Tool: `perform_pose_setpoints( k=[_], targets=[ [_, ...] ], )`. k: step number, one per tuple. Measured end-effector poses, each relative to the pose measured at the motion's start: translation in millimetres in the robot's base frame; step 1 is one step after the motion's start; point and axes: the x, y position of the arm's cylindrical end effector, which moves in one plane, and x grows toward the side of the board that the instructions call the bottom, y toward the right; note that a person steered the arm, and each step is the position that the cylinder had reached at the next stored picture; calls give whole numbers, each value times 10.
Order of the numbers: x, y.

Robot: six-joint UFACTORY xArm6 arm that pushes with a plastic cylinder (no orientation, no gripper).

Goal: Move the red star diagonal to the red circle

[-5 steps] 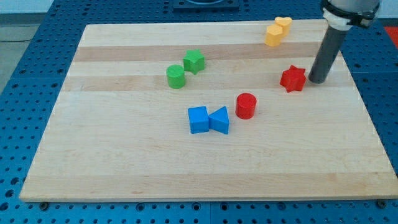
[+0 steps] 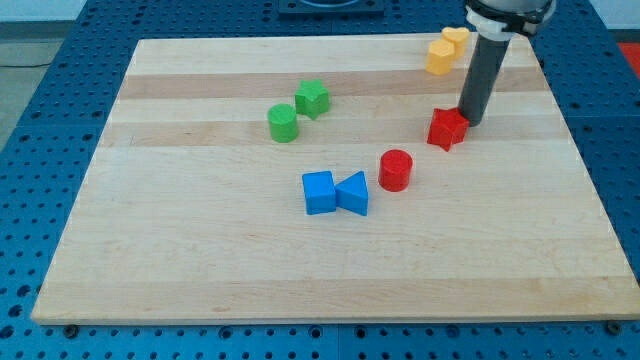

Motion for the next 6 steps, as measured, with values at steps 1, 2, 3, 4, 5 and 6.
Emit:
perform_pose_setpoints(
  k=[1, 2, 3, 4, 5, 6],
  targets=[
    [3, -78],
    [5, -79],
    [72, -84],
    [182, -84],
    [278, -86],
    [345, -134]
  ],
)
